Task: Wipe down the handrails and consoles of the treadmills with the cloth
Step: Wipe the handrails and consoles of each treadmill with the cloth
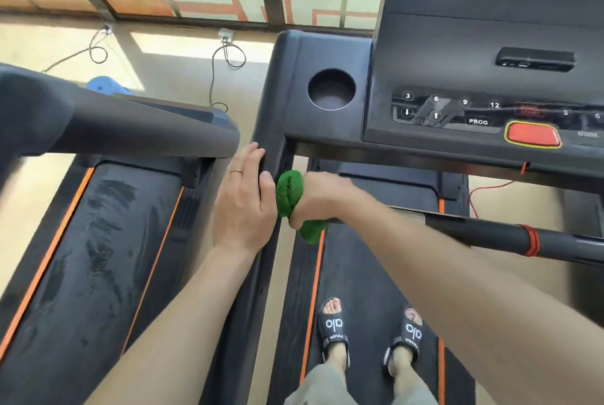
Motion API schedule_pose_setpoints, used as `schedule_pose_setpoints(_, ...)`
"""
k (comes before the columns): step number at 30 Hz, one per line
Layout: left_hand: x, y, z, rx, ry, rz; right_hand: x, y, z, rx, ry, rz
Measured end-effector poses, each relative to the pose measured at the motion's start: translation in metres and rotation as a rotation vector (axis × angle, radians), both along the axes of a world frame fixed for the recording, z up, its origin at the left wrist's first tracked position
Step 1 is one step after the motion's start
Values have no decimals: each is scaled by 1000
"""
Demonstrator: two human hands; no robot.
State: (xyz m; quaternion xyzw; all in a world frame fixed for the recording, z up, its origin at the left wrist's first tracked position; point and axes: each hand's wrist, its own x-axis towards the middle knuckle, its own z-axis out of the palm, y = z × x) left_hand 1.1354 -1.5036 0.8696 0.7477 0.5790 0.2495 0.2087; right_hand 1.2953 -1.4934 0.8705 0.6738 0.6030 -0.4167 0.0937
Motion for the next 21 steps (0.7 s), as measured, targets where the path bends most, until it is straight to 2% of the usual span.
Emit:
schedule_pose_setpoints(2,0,0,-1,14,-8,10,-19,-32,-16,482,-307,11)
schedule_pose_setpoints(4,2,-1,-1,21,-7,18,-33,-60,-29,842,-471,3)
schedule_pose_setpoints(5,3,-1,-1,23,-5,18,-36,-67,-37,945,-500,-8)
schedule_pose_setpoints(6,4,-1,-1,25,-2,21,-38,-71,-40,951,-516,-18)
schedule_pose_setpoints(9,5,-1,0,28,12,24,-51,-78,-33,738,-528,-16)
schedule_pose_setpoints(11,5,-1,-1,36,13,25,-55,-85,-24,616,-435,20)
schedule_pose_setpoints(14,5,-1,-1,32,-3,31,-29,-79,-1,538,-32,-13)
schedule_pose_setpoints(16,4,-1,-1,26,-17,36,1,-62,22,353,279,-150)
schedule_pose_setpoints(17,4,-1,-1,22,-27,40,13,-51,34,223,368,-198)
schedule_pose_setpoints(19,3,-2,0,14,-42,45,27,-29,44,26,437,-238)
schedule_pose_setpoints(21,2,-3,1,7,-48,53,22,-9,40,-50,331,-150)
